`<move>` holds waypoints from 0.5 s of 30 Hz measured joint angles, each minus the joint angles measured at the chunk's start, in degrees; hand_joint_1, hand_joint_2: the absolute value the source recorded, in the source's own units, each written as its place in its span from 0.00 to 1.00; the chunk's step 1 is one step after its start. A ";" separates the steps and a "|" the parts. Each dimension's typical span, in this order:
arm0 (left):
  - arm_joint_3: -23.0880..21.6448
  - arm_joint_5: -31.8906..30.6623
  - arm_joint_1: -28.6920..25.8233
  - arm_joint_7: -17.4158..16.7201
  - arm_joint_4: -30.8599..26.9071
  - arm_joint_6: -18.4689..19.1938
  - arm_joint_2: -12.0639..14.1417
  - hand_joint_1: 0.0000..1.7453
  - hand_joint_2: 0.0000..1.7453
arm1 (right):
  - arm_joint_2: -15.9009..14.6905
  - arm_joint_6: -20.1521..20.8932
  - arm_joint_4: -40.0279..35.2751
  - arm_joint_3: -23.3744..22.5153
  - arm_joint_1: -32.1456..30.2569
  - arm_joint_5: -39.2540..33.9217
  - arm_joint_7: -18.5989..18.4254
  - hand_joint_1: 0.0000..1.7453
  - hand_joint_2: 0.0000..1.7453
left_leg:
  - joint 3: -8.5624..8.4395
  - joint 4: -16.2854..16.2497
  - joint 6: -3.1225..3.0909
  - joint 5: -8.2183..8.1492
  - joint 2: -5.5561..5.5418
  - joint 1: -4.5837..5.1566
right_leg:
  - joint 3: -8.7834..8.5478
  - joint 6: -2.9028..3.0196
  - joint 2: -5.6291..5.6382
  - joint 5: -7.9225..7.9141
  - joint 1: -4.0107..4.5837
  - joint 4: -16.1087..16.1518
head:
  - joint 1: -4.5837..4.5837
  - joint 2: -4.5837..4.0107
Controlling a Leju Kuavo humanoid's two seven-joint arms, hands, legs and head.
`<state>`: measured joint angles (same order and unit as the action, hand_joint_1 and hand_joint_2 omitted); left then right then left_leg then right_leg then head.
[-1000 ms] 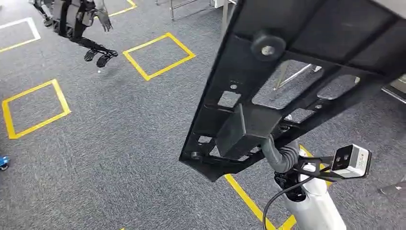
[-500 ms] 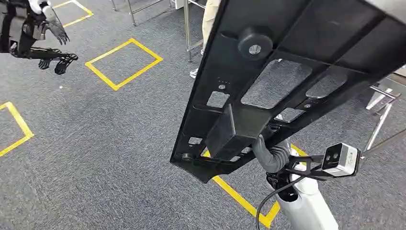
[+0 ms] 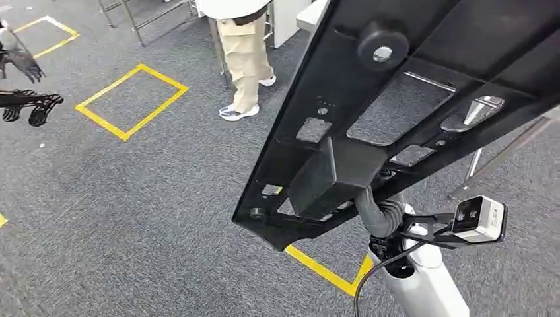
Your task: Take the parts from the cabinet and place them on the table.
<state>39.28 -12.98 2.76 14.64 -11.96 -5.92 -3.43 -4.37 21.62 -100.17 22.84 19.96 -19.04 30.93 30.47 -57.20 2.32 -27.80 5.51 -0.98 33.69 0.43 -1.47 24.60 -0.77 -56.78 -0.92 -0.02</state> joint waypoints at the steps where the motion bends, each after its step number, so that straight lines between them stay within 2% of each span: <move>1: 0.13 0.00 -0.06 0.02 0.00 -0.04 -0.02 0.00 1.00 | 0.00 0.20 0.07 0.02 0.42 -0.17 -0.02 1.00 1.00 | 0.85 -2.17 0.07 -1.61 -2.45 -0.02 | -0.08 0.35 0.49 -0.10 -0.07 0.08 | 0.13 0.00; 2: 0.22 0.02 -0.16 -0.04 0.00 -0.09 -0.13 0.00 1.00 | 0.11 0.33 0.15 0.22 0.79 -0.31 -0.15 1.00 1.00 | 2.85 -6.52 0.17 -4.07 -4.02 -0.12 | 0.02 0.56 1.12 -0.15 -0.06 0.05 | 0.48 0.00; 4: 0.44 0.13 -0.46 -0.07 0.00 -0.22 -0.11 0.00 1.00 | 0.15 0.33 0.33 0.35 0.84 -0.59 -0.48 1.00 1.00 | 7.55 -15.92 0.36 -7.89 -4.98 -0.11 | 0.11 0.66 2.61 -0.14 0.13 -0.01 | 0.66 0.02; 5: 0.63 0.13 -0.59 -0.09 0.00 -0.24 -0.11 0.00 1.00 | 0.15 0.33 0.46 0.37 0.83 -0.59 -0.59 1.00 1.00 | 8.96 -18.29 0.33 -7.97 -5.01 -0.12 | 0.14 0.66 3.44 -0.13 0.19 -0.13 | 0.68 0.02; 6: 0.72 0.17 -0.66 -0.09 0.00 -0.26 -0.11 0.00 1.00 | 0.15 0.33 0.57 0.48 0.83 -0.61 -0.63 1.00 1.00 | 8.86 -17.44 0.25 -6.54 -5.04 -0.12 | 0.12 0.64 4.25 -0.11 0.19 -0.22 | 0.68 0.02; 7: 0.74 0.15 -0.64 -0.09 0.00 -0.26 -0.11 0.00 1.00 | 0.15 0.33 0.61 0.55 0.83 -0.68 -0.66 1.00 1.00 | 7.63 -14.16 0.10 -4.17 -5.12 -0.13 | 0.09 0.57 5.04 -0.06 0.19 -0.32 | 0.70 0.00; 8: 0.76 0.13 -0.62 -0.09 0.00 -0.26 -0.11 0.00 1.00 | 0.15 0.33 0.61 0.57 0.84 -0.74 -0.66 1.00 1.00 | 5.43 -8.92 -0.09 -1.17 -5.54 -0.16 | 0.03 0.47 5.82 -0.01 0.18 -0.43 | 0.72 0.02; 9: 0.76 0.13 -0.62 -0.11 0.00 -0.26 -0.11 0.00 1.00 | 0.15 0.37 0.61 0.61 0.85 -0.79 -0.63 1.00 1.00 | 3.09 -3.71 -0.32 1.34 -6.74 -0.22 | -0.02 0.35 6.53 0.06 0.16 -0.55 | 0.72 0.02; 10: 0.83 0.13 -0.63 -0.13 0.00 -0.24 -0.07 0.00 1.00 | 0.20 0.50 0.61 0.63 0.83 -0.83 -0.63 1.00 1.00 | 1.79 -0.87 -0.80 1.15 -9.77 -0.30 | 0.11 0.08 7.10 0.14 0.19 -0.63 | 0.68 0.00; 12: 0.87 -0.09 -0.46 -0.15 0.00 -0.15 -0.09 0.00 1.00 | 0.22 0.50 0.61 0.68 0.74 -0.87 -0.63 1.00 1.00 | 1.64 -0.36 -1.02 1.14 -8.83 -0.06 | 0.68 -0.72 8.16 -0.07 0.01 -0.81 | 0.74 0.00; 14: 0.87 -0.50 -0.33 -0.17 0.00 0.18 -0.07 0.00 1.00 | 0.20 0.48 0.50 0.61 0.29 -0.85 -0.63 1.00 1.00 | 1.50 -0.24 -1.74 1.32 -8.05 0.19 | 0.74 -1.62 9.17 -0.32 -0.17 -0.42 | 0.72 0.02; 15: 0.87 -0.72 -0.28 -0.17 0.00 0.37 -0.22 0.00 1.00 | 0.17 0.48 0.37 0.48 0.05 -0.83 -0.63 1.00 1.00 | 1.26 0.52 -2.30 1.74 -7.16 -0.51 | 0.73 -1.78 8.85 -0.11 -0.13 -0.70 | 0.72 0.02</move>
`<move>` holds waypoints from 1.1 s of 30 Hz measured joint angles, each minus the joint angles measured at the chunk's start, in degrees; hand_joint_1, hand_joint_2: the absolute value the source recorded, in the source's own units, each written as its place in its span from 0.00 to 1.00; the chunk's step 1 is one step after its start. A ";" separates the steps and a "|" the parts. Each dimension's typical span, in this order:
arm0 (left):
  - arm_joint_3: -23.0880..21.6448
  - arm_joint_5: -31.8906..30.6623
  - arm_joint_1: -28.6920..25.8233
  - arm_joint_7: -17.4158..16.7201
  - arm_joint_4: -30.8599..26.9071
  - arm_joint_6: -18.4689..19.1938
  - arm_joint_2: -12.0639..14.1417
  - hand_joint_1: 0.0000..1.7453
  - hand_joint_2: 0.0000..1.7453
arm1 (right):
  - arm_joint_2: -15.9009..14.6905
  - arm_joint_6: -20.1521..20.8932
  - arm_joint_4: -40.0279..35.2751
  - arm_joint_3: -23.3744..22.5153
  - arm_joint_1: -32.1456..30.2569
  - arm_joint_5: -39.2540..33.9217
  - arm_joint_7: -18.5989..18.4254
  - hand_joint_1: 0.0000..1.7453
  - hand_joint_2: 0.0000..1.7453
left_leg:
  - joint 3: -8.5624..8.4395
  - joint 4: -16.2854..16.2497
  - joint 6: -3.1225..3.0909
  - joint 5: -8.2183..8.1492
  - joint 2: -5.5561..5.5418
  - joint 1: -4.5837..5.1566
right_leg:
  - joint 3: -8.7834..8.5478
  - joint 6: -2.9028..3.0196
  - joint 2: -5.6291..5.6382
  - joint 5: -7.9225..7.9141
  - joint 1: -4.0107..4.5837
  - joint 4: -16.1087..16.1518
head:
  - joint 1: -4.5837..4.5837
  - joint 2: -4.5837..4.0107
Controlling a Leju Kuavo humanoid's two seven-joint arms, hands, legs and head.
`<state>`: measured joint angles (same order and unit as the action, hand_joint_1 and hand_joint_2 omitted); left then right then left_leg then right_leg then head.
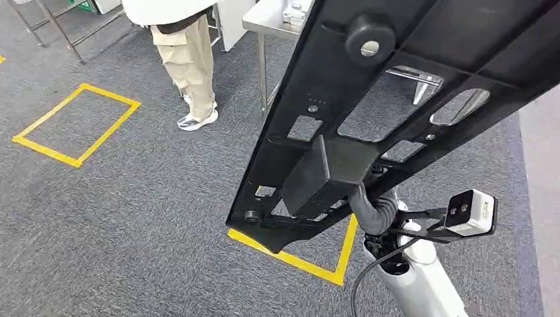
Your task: Take the parts from the cabinet and place them on the table.
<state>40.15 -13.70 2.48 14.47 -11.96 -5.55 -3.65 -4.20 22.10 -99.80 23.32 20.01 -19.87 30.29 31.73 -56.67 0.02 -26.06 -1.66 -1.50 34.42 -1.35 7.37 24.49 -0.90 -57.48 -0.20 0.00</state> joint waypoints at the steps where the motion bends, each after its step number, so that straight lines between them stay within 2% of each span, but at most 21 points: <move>1: 0.00 0.00 0.05 -0.02 0.00 0.06 0.09 0.00 1.00 | 0.00 0.00 -0.11 -0.22 -0.05 0.02 0.09 1.00 1.00 | -0.17 0.28 -0.33 0.09 0.60 0.15 | 0.68 -0.17 -2.95 1.15 0.29 -1.51 | -0.13 0.00; 2: 0.00 -0.04 -0.09 -0.04 0.00 0.17 0.09 0.00 1.00 | 0.00 0.02 -0.11 -0.26 -0.02 0.13 0.13 1.00 1.00 | -0.16 0.29 -0.56 0.09 1.33 0.25 | 2.75 -0.28 -5.23 3.59 0.25 -5.52 | -0.66 0.00; 3: 0.00 -0.15 -0.20 -0.07 0.00 0.44 0.09 0.00 1.00 | 0.00 0.02 -0.09 -0.26 -0.14 0.31 0.18 1.00 1.00 | -0.13 0.28 -0.64 0.03 1.96 0.36 | 4.99 -0.48 -6.18 5.76 0.15 -10.12 | -0.68 0.00; 5: 0.00 -0.17 -0.33 -0.09 0.00 0.79 0.11 0.00 1.00 | 0.00 -0.07 -0.04 -0.26 -0.59 0.79 0.22 1.00 1.00 | -0.02 0.18 -0.71 -0.11 2.89 0.48 | 8.79 -0.73 -6.83 8.40 0.01 -17.69 | -0.68 0.00; 6: 0.00 -0.17 -0.33 -0.09 0.00 0.85 0.11 0.00 1.00 | -0.02 -0.15 -0.02 -0.26 -0.77 0.92 0.22 1.00 1.00 | 0.02 0.12 -0.69 -0.15 3.41 0.48 | 9.01 -0.78 -6.92 8.01 0.00 -18.20 | -0.68 0.00; 7: 0.00 -0.17 -0.30 -0.09 0.00 1.07 0.11 0.00 1.00 | -0.07 -0.26 0.00 -0.26 -0.90 1.22 0.22 1.00 1.00 | 0.00 0.04 -0.59 -0.24 3.74 0.48 | 7.87 -0.76 -7.05 6.39 -0.01 -16.04 | -0.68 0.00; 9: 0.00 -0.26 -0.04 -0.09 0.00 1.31 0.09 0.00 1.00 | -0.05 -0.50 0.00 -0.35 -0.94 1.66 0.31 1.00 1.00 | -0.20 -0.06 -0.34 -0.45 4.23 0.48 | 2.16 -0.33 -7.48 1.51 0.04 -5.98 | -0.70 0.00; 10: 0.00 -0.39 0.04 -0.07 0.00 1.44 0.09 0.00 1.00 | -0.05 -0.50 -0.02 -0.39 -0.93 1.77 0.35 1.00 1.00 | -0.33 -0.07 -0.13 -0.57 4.25 0.51 | -0.52 0.14 -8.32 0.39 0.22 -1.51 | -0.68 -0.02; 11: 0.00 -0.46 0.08 -0.09 0.00 1.53 0.11 0.00 1.00 | -0.04 -0.50 -0.02 -0.44 -0.90 1.85 0.37 1.00 1.00 | -0.25 -0.49 0.33 -0.86 4.27 1.11 | -1.27 0.53 -9.05 1.22 0.71 0.30 | -0.66 0.00; 14: 0.00 -0.61 0.08 -0.13 0.00 1.59 0.11 0.00 1.00 | -0.04 -0.50 -0.04 -0.61 -1.02 2.16 0.50 1.00 1.00 | -0.63 0.12 1.33 -0.81 4.66 0.85 | -1.04 1.33 -8.31 1.27 1.01 0.12 | -0.55 0.00; 16: 0.00 -0.61 0.09 -0.15 0.00 1.59 0.24 0.00 1.00 | -0.06 -0.48 -0.04 -0.72 -0.98 2.27 0.57 1.00 1.00 | -0.32 -1.14 1.89 -1.66 3.61 0.69 | -1.82 2.02 -7.99 0.95 0.33 0.94 | -0.52 0.00; 17: 0.00 -0.61 0.08 -0.22 0.00 1.68 0.22 0.00 1.00 | -0.04 -0.46 -0.04 -0.74 -0.89 2.30 0.59 1.00 1.00 | 1.09 -4.05 1.99 -3.42 2.98 0.74 | -1.91 2.33 -7.96 1.07 0.33 0.96 | -0.33 -0.02; 19: 0.02 -0.66 -0.08 -0.24 0.00 1.68 0.20 0.00 1.00 | 0.02 -0.18 0.04 -0.74 -1.00 2.32 0.65 1.00 1.00 | 6.42 -14.11 2.24 -7.64 2.29 0.72 | -2.03 2.73 -7.59 1.28 0.57 0.88 | -0.02 0.00; 20: 0.09 -0.66 -0.19 -0.24 0.00 1.66 0.22 0.00 1.00 | 0.02 -0.15 0.13 -0.74 -1.03 2.32 0.72 1.00 1.00 | 8.67 -17.92 2.24 -8.45 2.26 0.73 | -2.10 2.79 -7.32 1.41 0.68 0.84 | -0.02 0.00; 21: 0.11 -0.63 -0.32 -0.22 0.00 1.68 0.24 0.00 1.00 | 0.02 -0.13 0.20 -0.74 -1.07 2.36 0.72 1.00 1.00 | 9.79 -19.17 2.15 -7.87 2.25 0.73 | -2.27 2.81 -7.03 1.58 0.75 0.82 | 0.02 0.00; 23: 0.11 -0.61 -0.42 -0.18 0.00 1.77 0.26 0.00 1.00 | 0.04 0.04 0.31 -0.74 -1.07 2.43 0.72 1.00 1.00 | 7.70 -13.17 1.66 -3.00 2.22 0.77 | -2.96 2.72 -6.45 2.10 0.85 0.71 | 0.06 0.00; 25: 0.13 -0.66 -0.39 0.00 0.00 1.84 0.35 0.00 1.00 | 0.11 0.11 0.31 -0.74 -0.98 2.43 0.83 1.00 1.00 | 3.10 -2.48 0.66 2.38 1.84 0.97 | -3.87 2.55 -6.20 2.79 0.95 0.72 | 0.04 0.00; 26: 0.15 -0.72 -0.29 0.02 0.00 1.86 0.55 0.00 1.00 | 0.11 0.11 0.35 -0.74 -0.87 2.43 0.92 1.00 1.00 | 2.29 -1.28 0.25 1.16 1.59 1.27 | -3.93 2.21 -6.15 3.11 1.38 0.59 | -0.09 -0.02; 29: 0.15 -0.72 -0.12 0.04 0.00 1.88 0.61 0.00 1.00 | 0.13 0.02 0.33 -0.74 -0.83 2.51 0.94 1.00 1.00 | 1.91 -0.29 -0.49 0.78 1.68 1.41 | -4.02 1.04 -5.94 2.56 1.09 0.08 | 0.03 0.00; 31: 0.15 -0.79 -0.13 0.04 0.00 1.94 0.61 0.00 1.00 | 0.13 -0.11 0.28 -0.74 -0.74 2.64 0.94 1.00 1.00 | 0.46 0.39 -0.97 0.79 1.70 0.97 | -3.99 0.55 -6.25 3.44 0.86 -1.25 | -0.02 -0.02; 33: 0.15 -0.83 -0.09 0.04 0.00 1.97 0.63 0.00 1.00 | 0.13 -0.26 0.28 -0.81 -0.29 2.64 0.94 1.00 1.00 | 0.02 0.54 -1.38 0.51 1.76 0.98 | -0.33 -0.06 -6.55 6.68 0.67 -7.71 | -0.44 -0.02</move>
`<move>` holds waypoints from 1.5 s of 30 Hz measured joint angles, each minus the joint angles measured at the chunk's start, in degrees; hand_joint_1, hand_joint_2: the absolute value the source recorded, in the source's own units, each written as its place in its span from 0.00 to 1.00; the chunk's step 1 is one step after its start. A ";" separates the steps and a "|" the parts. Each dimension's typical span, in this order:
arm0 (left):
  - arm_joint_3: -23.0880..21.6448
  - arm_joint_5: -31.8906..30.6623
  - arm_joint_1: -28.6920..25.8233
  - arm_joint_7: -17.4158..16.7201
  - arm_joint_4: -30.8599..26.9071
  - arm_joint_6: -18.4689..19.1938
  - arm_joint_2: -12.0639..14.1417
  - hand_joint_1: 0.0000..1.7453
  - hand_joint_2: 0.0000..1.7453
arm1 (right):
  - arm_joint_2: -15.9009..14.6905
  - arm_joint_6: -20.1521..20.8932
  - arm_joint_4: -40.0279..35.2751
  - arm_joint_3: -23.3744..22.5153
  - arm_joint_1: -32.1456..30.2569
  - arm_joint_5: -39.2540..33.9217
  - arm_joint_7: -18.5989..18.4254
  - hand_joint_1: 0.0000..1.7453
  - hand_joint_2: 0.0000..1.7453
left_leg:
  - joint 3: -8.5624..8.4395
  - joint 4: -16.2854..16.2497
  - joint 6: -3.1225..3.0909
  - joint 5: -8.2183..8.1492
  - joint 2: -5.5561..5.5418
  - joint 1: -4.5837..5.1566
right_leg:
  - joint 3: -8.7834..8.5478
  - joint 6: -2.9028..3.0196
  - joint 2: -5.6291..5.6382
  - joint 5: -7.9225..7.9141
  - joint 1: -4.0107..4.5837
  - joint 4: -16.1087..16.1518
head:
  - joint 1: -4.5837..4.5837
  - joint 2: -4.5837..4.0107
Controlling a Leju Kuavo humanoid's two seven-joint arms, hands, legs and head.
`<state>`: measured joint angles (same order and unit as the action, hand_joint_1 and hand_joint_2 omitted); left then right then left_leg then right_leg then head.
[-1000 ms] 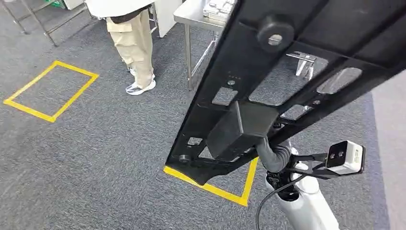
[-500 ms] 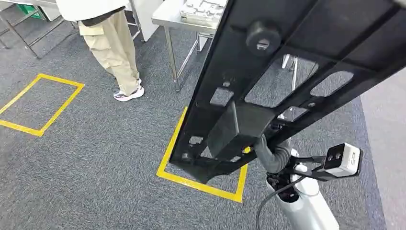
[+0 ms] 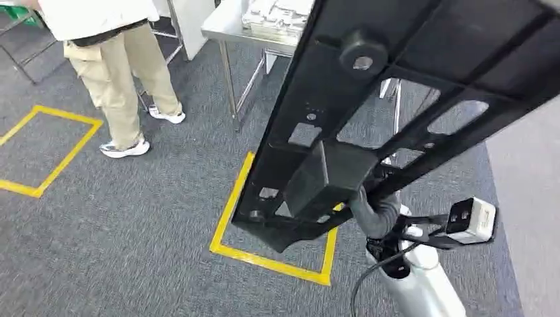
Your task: Take the parts from the cabinet and place them on the table.
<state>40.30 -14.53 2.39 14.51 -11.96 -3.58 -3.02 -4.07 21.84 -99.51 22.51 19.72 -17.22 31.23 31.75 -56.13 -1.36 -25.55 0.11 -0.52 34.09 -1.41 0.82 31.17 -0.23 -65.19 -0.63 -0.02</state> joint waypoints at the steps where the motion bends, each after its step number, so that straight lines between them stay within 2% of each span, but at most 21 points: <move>1: 0.00 -0.04 0.02 0.00 0.00 0.02 0.00 0.00 1.00 | 0.00 -0.09 0.00 0.00 -0.11 0.07 0.00 1.00 1.00 | -0.10 0.00 -0.11 -0.22 0.01 0.04 | 2.83 -0.31 -0.01 1.90 -0.16 -4.64 | 0.04 0.02; 3: 0.00 -0.04 0.00 0.00 0.00 0.07 0.00 0.00 1.00 | 0.00 -0.33 0.00 0.02 -0.38 0.18 -0.18 1.00 1.00 | -0.39 -0.09 -0.04 -0.69 0.03 0.03 | 7.06 -0.52 -0.13 3.02 -0.41 -10.11 | -0.02 0.02; 4: 0.00 -0.04 -0.12 -0.04 0.00 0.09 0.00 0.00 1.00 | 0.00 -0.35 0.00 0.02 -0.41 0.24 -0.24 1.00 1.00 | -0.73 -0.11 0.06 -0.98 0.03 0.03 | 7.11 -0.39 -0.17 1.44 -0.56 -8.89 | -0.02 0.02; 7: 0.00 -0.31 -0.10 -0.04 0.00 0.24 -0.02 0.00 1.00 | 0.00 -0.33 0.00 0.00 -0.36 0.33 -0.24 1.00 1.00 | -2.20 -0.19 0.54 -2.14 0.04 0.02 | 1.48 0.08 -0.99 -7.99 -0.49 5.61 | -0.04 0.02; 9: 0.00 -0.37 -0.03 -0.02 0.00 0.33 -0.04 0.00 1.00 | 0.00 -0.33 0.00 0.02 -0.22 0.53 -0.31 1.00 1.00 | -2.23 -0.32 1.26 -2.65 0.13 0.20 | 0.94 0.88 -1.50 -5.15 0.10 7.62 | -0.04 0.02; 13: 0.00 -0.59 0.02 -0.07 0.00 0.42 0.11 0.00 1.00 | 0.15 -0.44 -0.15 -0.02 -0.35 0.72 -0.33 1.00 1.00 | -2.75 -1.81 2.50 -3.36 0.41 0.07 | -0.69 2.31 -0.99 -6.29 -0.28 8.47 | 0.07 0.02; 14: 0.00 -0.72 0.12 -0.07 0.00 0.44 0.04 0.00 1.00 | 0.22 -0.44 -0.20 -0.02 -0.18 0.74 -0.33 1.00 1.00 | -1.78 -4.31 2.71 -4.12 0.30 0.03 | -1.21 2.67 -0.98 -6.05 -0.25 8.51 | 0.35 0.02; 18: 0.00 -1.01 -0.07 -0.09 0.00 0.50 0.04 0.00 1.00 | 0.48 -0.59 -0.22 0.04 -0.63 0.87 -0.33 1.00 1.00 | 7.77 -19.01 3.41 -9.79 0.26 -0.19 | -2.13 3.12 -0.68 -4.89 0.00 8.44 | 0.68 0.02; 20: 0.00 -1.03 -0.22 -0.11 0.00 0.46 0.04 0.00 1.00 | 0.50 -0.68 -0.22 0.04 -0.95 0.96 -0.35 1.00 1.00 | 7.71 -15.31 3.36 -6.37 0.27 -0.21 | -3.19 2.93 -0.36 -4.11 -0.01 8.40 | 0.66 0.02; 22: 0.00 -1.05 -0.19 -0.11 0.00 0.42 0.07 0.00 1.00 | 0.61 -0.66 -0.28 0.04 -0.95 0.96 -0.33 1.00 1.00 | 3.90 -4.92 3.04 0.48 0.27 -0.21 | -4.62 2.60 -0.27 -3.14 -0.03 8.40 | 0.66 0.02; 23: 0.02 -1.05 -0.25 -0.11 0.00 0.37 0.09 0.00 1.00 | 0.63 -0.66 -0.28 0.04 -0.92 0.96 -0.33 1.00 1.00 | 2.85 -1.82 2.74 1.91 0.18 -0.16 | -4.88 2.32 -0.29 -2.72 -0.01 8.43 | 0.63 0.02; 24: 0.02 -1.05 -0.07 -0.13 0.00 0.35 0.07 0.00 1.00 | 0.66 -0.66 -0.28 0.02 -0.90 0.98 -0.33 1.00 1.00 | 3.06 -1.61 2.25 -0.74 0.24 0.24 | -4.89 2.03 -0.11 -2.65 0.14 8.36 | 0.70 0.00; 26: 0.02 -1.05 -0.15 -0.15 0.00 0.22 0.13 0.00 1.00 | 0.79 -0.59 -0.35 0.04 -0.97 1.01 -0.37 1.00 1.00 | 2.74 -1.29 1.27 0.59 0.13 0.28 | -5.15 1.14 -0.13 -2.61 0.17 7.99 | 0.74 0.02; 29: 0.04 -1.07 -0.12 -0.15 0.00 0.20 0.15 0.00 1.00 | 0.81 -0.59 -0.61 0.00 -0.72 1.01 -0.35 1.00 1.00 | 1.31 -0.95 0.31 0.31 0.06 0.00 | -4.65 0.28 -0.24 -1.43 -0.12 5.65 | 0.48 0.00; 33: 0.04 -1.07 -0.07 -0.15 0.00 0.20 0.22 0.00 1.00 | 0.79 -0.59 -0.66 -0.07 -0.83 1.00 -0.33 1.00 1.00 | 0.63 -0.94 -0.25 -0.71 0.07 0.10 | 5.15 -0.36 -0.30 4.79 -0.33 -10.29 | 0.44 0.02; 35: 0.04 -1.05 -0.16 -0.17 0.00 0.20 0.22 0.00 1.00 | 0.79 -0.61 -0.66 -0.07 -0.87 1.01 -0.35 1.00 1.00 | -0.35 -0.94 -0.16 -1.41 0.03 0.19 | 5.72 -0.21 -0.34 1.69 -0.33 -8.08 | 0.46 0.02; 38: 0.04 -1.07 -0.21 -0.20 0.02 0.24 -0.02 0.00 1.00 | 0.79 -0.59 -0.66 -0.28 -0.72 1.01 -0.35 1.00 1.00 | -1.79 -0.82 0.15 -2.64 0.01 0.30 | 0.85 1.57 -1.00 -7.54 0.48 6.86 | 0.46 0.02; 39: 0.04 -1.07 -0.12 -0.20 0.04 0.26 -0.18 0.00 1.00 | 0.79 -0.59 -0.66 -0.39 -0.65 1.00 -0.35 1.00 1.00 | -2.03 -0.91 0.47 -2.83 -0.01 0.46 | 0.81 1.87 -1.35 -4.84 0.86 7.00 | 0.90 0.02; 40: 0.04 -1.07 -0.01 -0.20 0.04 0.26 -0.17 0.00 1.00 | 0.79 -0.59 -0.66 -0.39 -0.57 1.01 -0.37 1.00 1.00 | -1.71 -0.80 0.87 -2.94 0.04 0.30 | 0.68 1.99 -1.20 -4.24 0.97 7.41 | 0.68 0.02; 43: 0.04 -1.07 -0.13 -0.26 0.07 0.26 -0.11 0.00 1.00 | 0.79 -0.59 -0.70 -0.55 -0.65 1.01 -0.37 1.00 1.00 | -2.59 -1.71 2.01 -2.68 0.24 0.56 | -0.95 2.61 -0.90 -6.06 0.43 8.68 | 1.01 0.02; 45: 0.04 -1.07 0.03 -0.22 0.07 0.37 -0.07 0.00 1.00 | 0.81 -0.57 -0.72 -0.59 -0.28 0.98 -0.28 1.00 1.00 | -0.74 -5.96 2.31 -4.35 0.10 0.35 | -2.09 3.05 -1.06 -5.76 0.14 9.12 | 1.18 0.02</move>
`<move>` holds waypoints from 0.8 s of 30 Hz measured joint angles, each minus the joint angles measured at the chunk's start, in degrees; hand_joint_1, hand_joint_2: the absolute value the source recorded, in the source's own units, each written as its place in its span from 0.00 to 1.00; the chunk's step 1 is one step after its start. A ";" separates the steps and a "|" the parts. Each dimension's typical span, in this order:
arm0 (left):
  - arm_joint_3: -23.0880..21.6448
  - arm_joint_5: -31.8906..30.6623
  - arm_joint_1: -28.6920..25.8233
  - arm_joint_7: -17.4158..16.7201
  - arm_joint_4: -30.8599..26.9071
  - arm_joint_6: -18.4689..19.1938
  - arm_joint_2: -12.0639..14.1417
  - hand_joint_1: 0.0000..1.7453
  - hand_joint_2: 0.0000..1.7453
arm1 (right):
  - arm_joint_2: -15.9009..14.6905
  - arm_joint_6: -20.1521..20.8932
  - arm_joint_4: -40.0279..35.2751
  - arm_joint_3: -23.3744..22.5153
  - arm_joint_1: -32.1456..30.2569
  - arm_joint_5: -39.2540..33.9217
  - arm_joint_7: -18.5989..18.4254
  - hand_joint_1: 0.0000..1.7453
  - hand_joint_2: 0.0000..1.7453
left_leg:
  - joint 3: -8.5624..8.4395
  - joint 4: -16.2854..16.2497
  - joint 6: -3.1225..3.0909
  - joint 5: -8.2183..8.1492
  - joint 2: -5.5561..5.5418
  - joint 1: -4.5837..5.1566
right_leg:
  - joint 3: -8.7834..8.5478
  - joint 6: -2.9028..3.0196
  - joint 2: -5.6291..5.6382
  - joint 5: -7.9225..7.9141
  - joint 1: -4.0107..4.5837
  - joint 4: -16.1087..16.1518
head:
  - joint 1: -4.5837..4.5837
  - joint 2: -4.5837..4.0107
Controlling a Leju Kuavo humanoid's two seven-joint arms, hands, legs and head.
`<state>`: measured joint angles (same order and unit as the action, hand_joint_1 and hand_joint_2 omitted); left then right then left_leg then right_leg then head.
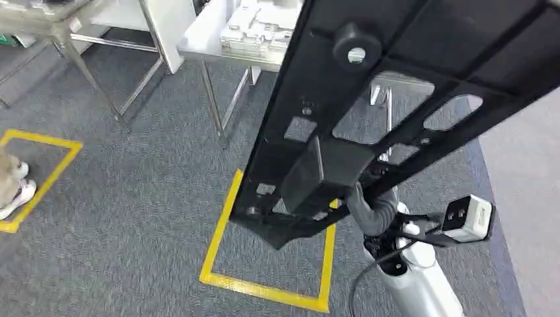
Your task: Take the parts from the cabinet and place them on the table.
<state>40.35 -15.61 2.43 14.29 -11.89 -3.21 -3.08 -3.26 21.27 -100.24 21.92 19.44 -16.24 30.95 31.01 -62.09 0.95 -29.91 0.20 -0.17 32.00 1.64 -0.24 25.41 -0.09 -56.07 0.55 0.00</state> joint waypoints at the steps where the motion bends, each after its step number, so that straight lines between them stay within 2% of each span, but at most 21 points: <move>1: 0.00 0.00 0.05 0.07 -0.02 0.09 0.02 0.00 1.00 | 0.13 0.02 0.02 0.00 0.06 0.00 0.04 1.00 1.00 | 2.66 -4.29 0.34 -1.51 0.00 -0.17 | -0.19 0.07 0.00 0.26 -0.01 0.00 | 0.04 -0.02; 3: 0.04 0.00 -0.08 0.13 -0.02 0.09 0.09 0.00 1.00 | 0.15 0.09 0.11 0.02 -0.06 0.00 0.22 1.00 1.00 | 8.03 -11.91 0.94 -4.97 0.01 -0.42 | -0.59 0.06 0.12 0.89 -0.02 -0.02 | 0.08 -0.02; 4: 0.07 -0.04 -0.22 0.13 0.00 0.09 0.09 0.00 1.00 | 0.15 0.15 0.18 0.02 -0.10 0.02 0.30 1.00 1.00 | 9.36 -12.85 1.12 -4.87 0.01 -0.55 | -0.92 0.01 0.27 1.19 -0.08 -0.02 | 0.15 0.00; 5: 0.09 -0.09 -0.31 0.13 -0.02 0.07 0.09 0.00 1.00 | 0.15 0.20 0.28 0.02 -0.11 0.02 0.41 1.00 1.00 | 9.38 -11.13 1.21 -3.21 0.02 -0.67 | -1.43 -0.16 0.39 1.58 -0.15 -0.04 | 0.15 0.00; 6: 0.09 -0.20 -0.32 0.15 0.00 0.06 0.09 0.00 1.00 | 0.15 0.26 0.33 0.02 -0.10 0.02 0.59 1.00 1.00 | 8.30 -7.42 1.20 -0.49 0.03 -0.78 | -2.04 -0.35 0.47 2.02 -0.25 -0.06 | 0.15 0.00; 8: 0.15 -0.33 -0.31 0.22 0.00 0.04 0.15 0.00 1.00 | 0.15 0.26 0.33 0.02 -0.03 0.04 0.70 1.00 1.00 | 4.51 2.97 0.95 6.43 0.05 -1.02 | -3.52 -0.90 0.43 3.14 -0.36 -0.08 | 0.13 -0.02; 9: 0.17 -0.35 -0.33 0.22 0.00 0.04 0.15 0.00 1.00 | 0.15 0.26 0.37 0.02 0.03 0.04 0.72 1.00 1.00 | 4.28 4.09 0.54 5.18 0.06 -0.74 | -3.91 -1.32 0.46 3.56 -0.18 -0.35 | 0.06 -0.02; 10: 0.20 -0.35 -0.22 0.26 0.00 0.02 0.18 0.00 1.00 | 0.15 0.26 0.42 0.00 0.19 0.04 0.72 1.00 1.00 | 4.25 3.90 -0.15 3.63 0.12 -0.47 | -3.66 -1.73 0.54 3.86 -0.17 -0.25 | 0.15 0.00; 11: 0.22 -0.35 -0.19 0.28 0.00 0.02 0.22 0.00 1.00 | 0.15 0.26 0.39 0.02 0.30 0.09 0.72 1.00 1.00 | 4.04 4.07 -0.66 4.93 0.04 -0.35 | -3.76 -2.23 0.52 4.21 -0.20 -0.08 | 0.15 0.00; 12: 0.28 -0.35 -0.36 0.28 0.00 0.02 0.33 0.00 1.00 | 0.15 0.26 0.39 0.02 0.33 0.09 0.74 1.00 1.00 | 3.94 4.14 -1.21 4.89 -0.05 -0.52 | -3.99 -2.64 0.53 3.76 -0.14 -1.00 | 0.17 0.00; 14: 0.44 -0.35 -0.32 0.31 0.00 0.04 0.33 0.00 1.00 | 0.13 0.20 0.35 -0.02 0.59 0.07 0.74 1.00 1.00 | 2.76 4.57 -1.96 4.74 -0.19 -0.68 | -4.04 -3.23 0.47 4.54 -0.36 -1.95 | 0.09 0.00; 15: 0.48 -0.35 -0.16 0.42 0.00 0.09 0.33 0.00 1.00 | 0.15 0.17 0.26 -0.09 0.80 -0.02 0.85 1.00 1.00 | 2.46 4.57 -2.28 4.53 -0.18 -0.67 | -2.39 -3.49 0.47 5.36 -0.40 -4.87 | -0.24 0.00; 16: 0.50 -0.42 -0.10 0.44 0.00 0.11 0.42 0.00 1.00 | 0.13 0.17 0.20 -0.20 0.92 -0.09 0.94 1.00 1.00 | 2.38 4.57 -2.53 4.29 -0.19 -0.63 | 0.05 -3.56 0.47 6.83 -0.42 -8.67 | -0.29 0.00; 18: 0.57 -0.42 -0.10 0.48 0.00 0.13 0.44 0.00 1.00 | 0.13 0.17 0.20 -0.26 0.70 -0.46 1.24 1.00 1.00 | 1.95 4.54 -2.69 3.66 -0.24 -0.44 | 6.06 -3.65 0.47 10.64 -0.52 -17.54 | -0.29 0.00; 19: 0.63 -0.42 -0.11 0.48 0.00 0.11 0.46 0.00 1.00 | 0.11 0.20 0.20 -0.26 0.49 -0.68 1.31 1.00 1.00 | 1.54 4.52 -2.72 3.31 -0.05 -0.35 | 7.89 -3.66 0.46 10.95 -0.51 -19.38 | -0.24 0.00; 20: 0.72 -0.42 -0.11 0.46 0.00 0.09 0.46 0.00 1.00 | 0.11 0.35 0.17 -0.26 0.34 -1.13 1.49 1.00 1.00 | 0.95 4.52 -2.72 2.86 0.00 -0.26 | 8.40 -3.38 0.44 9.82 -0.50 -18.54 | -0.31 0.00; 21: 0.81 -0.42 -0.23 0.44 0.00 0.04 0.46 0.00 1.00 | 0.11 0.39 0.17 -0.26 0.33 -1.42 1.62 1.00 1.00 | 0.22 4.52 -2.68 2.34 0.14 -0.12 | 7.69 -3.18 0.40 7.24 -0.42 -15.15 | -0.26 0.00; 22: 0.90 -0.42 -0.23 0.44 0.00 -0.09 0.44 0.00 1.00 | 0.11 0.72 0.07 -0.31 0.33 -1.62 1.75 1.00 1.00 | -0.63 4.53 -2.62 1.78 0.36 0.07 | 6.09 -2.71 0.14 3.70 -0.09 -10.08 | -0.35 0.00; 23: 0.98 -0.42 -0.19 0.44 0.00 -0.20 0.44 0.00 1.00 | 0.13 0.94 -0.07 -0.31 0.35 -1.77 1.77 1.00 1.00 | -1.41 4.60 -2.50 1.20 0.59 0.22 | 4.41 -1.80 -0.71 -0.19 0.31 -4.72 | -0.35 0.00; 24: 1.05 -0.39 -0.25 0.44 0.13 -0.26 0.02 0.00 1.00 | 0.13 1.09 -0.09 -0.31 0.28 -1.86 1.77 1.00 1.00 | -1.86 4.58 -2.31 0.80 0.82 0.23 | 4.00 -0.92 -2.08 -1.80 0.88 -2.45 | -0.29 0.00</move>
<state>41.40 -16.00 2.18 14.73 -11.76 -3.48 -3.06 -3.13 22.36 -100.32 21.62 19.72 -18.10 32.72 29.15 -57.51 -1.36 -29.10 1.02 0.05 36.00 0.73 -2.32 23.61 0.79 -58.51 0.26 0.00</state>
